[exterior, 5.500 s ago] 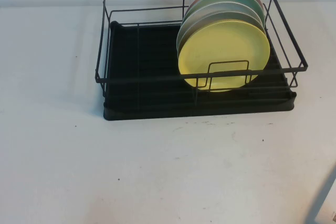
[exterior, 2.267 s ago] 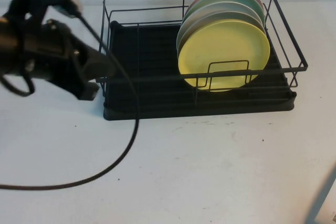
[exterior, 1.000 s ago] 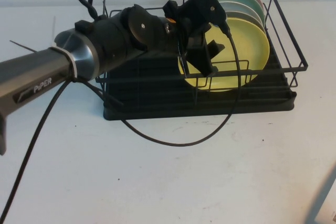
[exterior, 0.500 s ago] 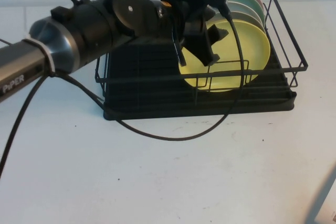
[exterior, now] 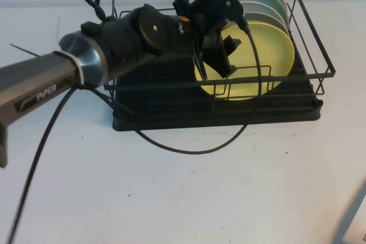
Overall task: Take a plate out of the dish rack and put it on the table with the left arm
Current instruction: Grasp the plate from the shelf
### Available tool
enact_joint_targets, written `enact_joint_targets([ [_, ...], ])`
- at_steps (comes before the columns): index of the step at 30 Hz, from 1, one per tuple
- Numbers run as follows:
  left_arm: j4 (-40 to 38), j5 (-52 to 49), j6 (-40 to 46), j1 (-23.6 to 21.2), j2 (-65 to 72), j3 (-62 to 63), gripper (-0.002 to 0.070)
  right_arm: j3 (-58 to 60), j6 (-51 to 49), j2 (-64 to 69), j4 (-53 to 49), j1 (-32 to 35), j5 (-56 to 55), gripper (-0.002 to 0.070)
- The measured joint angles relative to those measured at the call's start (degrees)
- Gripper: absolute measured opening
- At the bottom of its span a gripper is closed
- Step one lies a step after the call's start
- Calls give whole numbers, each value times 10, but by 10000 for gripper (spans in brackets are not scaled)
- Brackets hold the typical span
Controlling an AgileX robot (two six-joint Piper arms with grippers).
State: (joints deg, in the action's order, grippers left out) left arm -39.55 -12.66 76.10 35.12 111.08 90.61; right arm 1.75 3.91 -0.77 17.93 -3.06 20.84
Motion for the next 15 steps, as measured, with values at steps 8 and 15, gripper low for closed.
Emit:
enact_joint_targets([
  [8,-3,25,0,0,20,0,328,0,0,0,0,0,0,-20],
  [15,-3,53,0,0,33,0,132,0,0,0,0,0,0,-20],
])
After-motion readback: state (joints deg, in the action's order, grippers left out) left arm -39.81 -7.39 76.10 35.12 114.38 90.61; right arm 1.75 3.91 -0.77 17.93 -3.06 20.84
